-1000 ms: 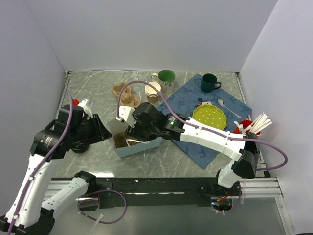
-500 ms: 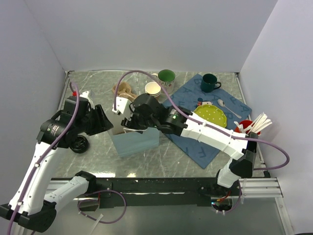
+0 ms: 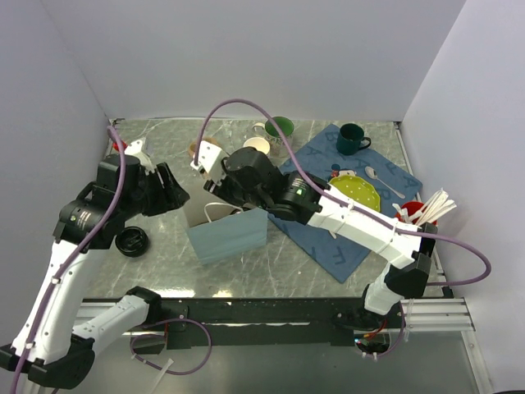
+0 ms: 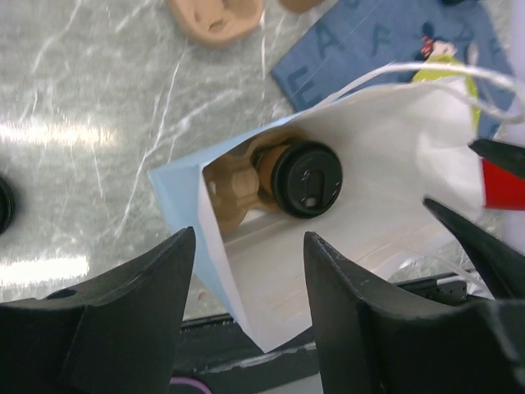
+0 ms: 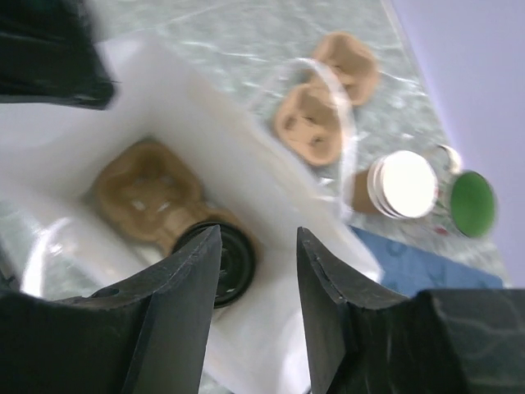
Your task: Pack the takeout coffee
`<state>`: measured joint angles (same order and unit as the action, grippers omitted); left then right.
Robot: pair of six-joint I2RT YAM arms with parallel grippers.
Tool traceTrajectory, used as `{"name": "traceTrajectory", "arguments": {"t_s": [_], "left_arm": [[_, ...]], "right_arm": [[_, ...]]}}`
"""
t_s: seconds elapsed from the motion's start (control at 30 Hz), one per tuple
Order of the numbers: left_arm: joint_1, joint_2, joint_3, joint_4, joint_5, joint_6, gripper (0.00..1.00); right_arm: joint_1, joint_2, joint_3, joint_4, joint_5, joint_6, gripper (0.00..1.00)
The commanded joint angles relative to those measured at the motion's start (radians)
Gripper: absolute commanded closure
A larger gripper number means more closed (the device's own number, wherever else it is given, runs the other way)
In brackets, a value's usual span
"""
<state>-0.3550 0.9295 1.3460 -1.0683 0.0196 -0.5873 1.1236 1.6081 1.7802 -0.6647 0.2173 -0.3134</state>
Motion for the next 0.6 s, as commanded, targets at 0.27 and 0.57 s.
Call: {"name": "traceTrajectory", "arguments": {"t_s": [0.27, 0.57], "left_arm": [[-0.002, -0.133, 0.027, 0.194, -0.048, 0.047, 0.01], [-0.004, -0.202, -0.025, 0.243, 0.025, -0.003, 0.03]], "right_arm": [[0.004, -0.011, 0.203, -0.016, 0.206, 0.172, 0.51], [-0.028, -0.126, 0.277, -0.277, 0.247, 0.574, 0.53]]}}
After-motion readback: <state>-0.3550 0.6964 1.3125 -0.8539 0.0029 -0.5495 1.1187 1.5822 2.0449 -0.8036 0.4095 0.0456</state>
